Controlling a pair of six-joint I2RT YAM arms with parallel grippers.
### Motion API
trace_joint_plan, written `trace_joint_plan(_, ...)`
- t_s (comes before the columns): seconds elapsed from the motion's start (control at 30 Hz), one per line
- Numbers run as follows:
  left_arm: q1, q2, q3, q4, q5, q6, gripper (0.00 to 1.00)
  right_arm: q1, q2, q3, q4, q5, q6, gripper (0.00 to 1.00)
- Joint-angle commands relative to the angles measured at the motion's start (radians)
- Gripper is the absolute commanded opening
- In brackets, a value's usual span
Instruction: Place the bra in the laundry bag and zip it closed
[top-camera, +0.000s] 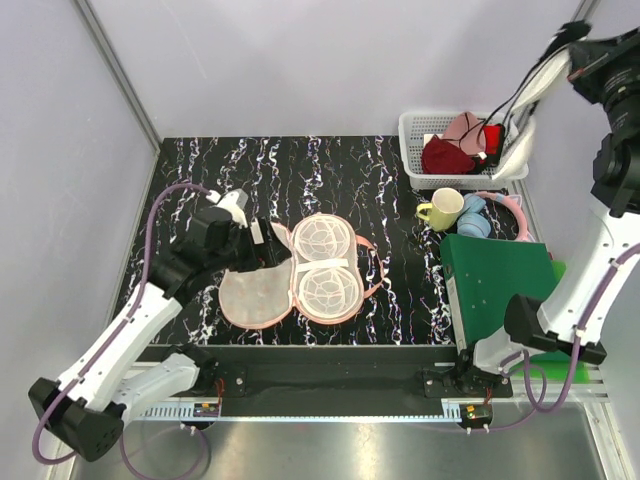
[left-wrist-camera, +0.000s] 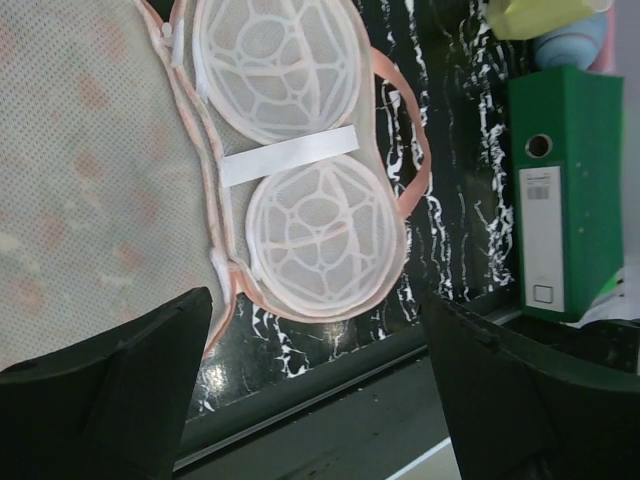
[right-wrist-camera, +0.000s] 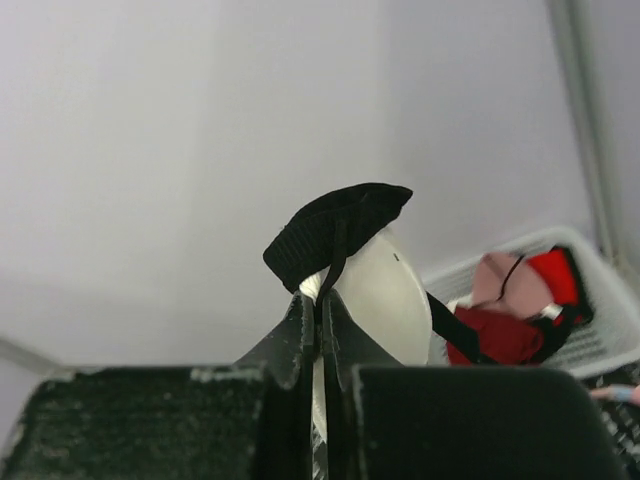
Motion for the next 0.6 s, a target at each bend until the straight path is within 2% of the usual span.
trace_joint_plan(0.0,-0.003,-0.075,-0.012,0.014,0.029,-0.08,0.91,0.027,-0.072,-0.195,0.001,-0.281,0.175,0.0)
trace_joint_plan(0.07,-0.003,-0.104,-0.015,0.012,0.041,-0.103,0.92,0.058,-0.131,-0.33,0.007,-0.34,0.214,0.0)
trace_joint_plan(0.2,-0.003,-0.147,-0.021,-0.003,0.021,-0.125,0.92,0.261,-0.252,-0.589,0.033,-0.407,0.237,0.0)
trace_joint_plan(0.23,-0.003,-0.155,-0.024,-0.015,0.004,-0.128,0.92,0.306,-0.276,-0.727,0.053,-0.418,0.266,0.0)
trace_joint_plan(0.33,-0.003,-0.179,-0.043,-0.032,-0.017,-0.143,0.93,0.404,-0.365,-1.009,0.243,-0.505,0.382,0.0)
trace_joint_plan(0.4,-0.002,-0.196,-0.06,-0.028,-0.01,-0.163,0.95,0.461,-0.385,-1.099,0.338,-0.547,0.431,0.0)
trace_joint_plan(0.57,-0.002,-0.234,-0.15,0.01,0.04,-0.201,0.99,0.621,-0.378,-1.194,0.366,-0.543,0.456,0.0)
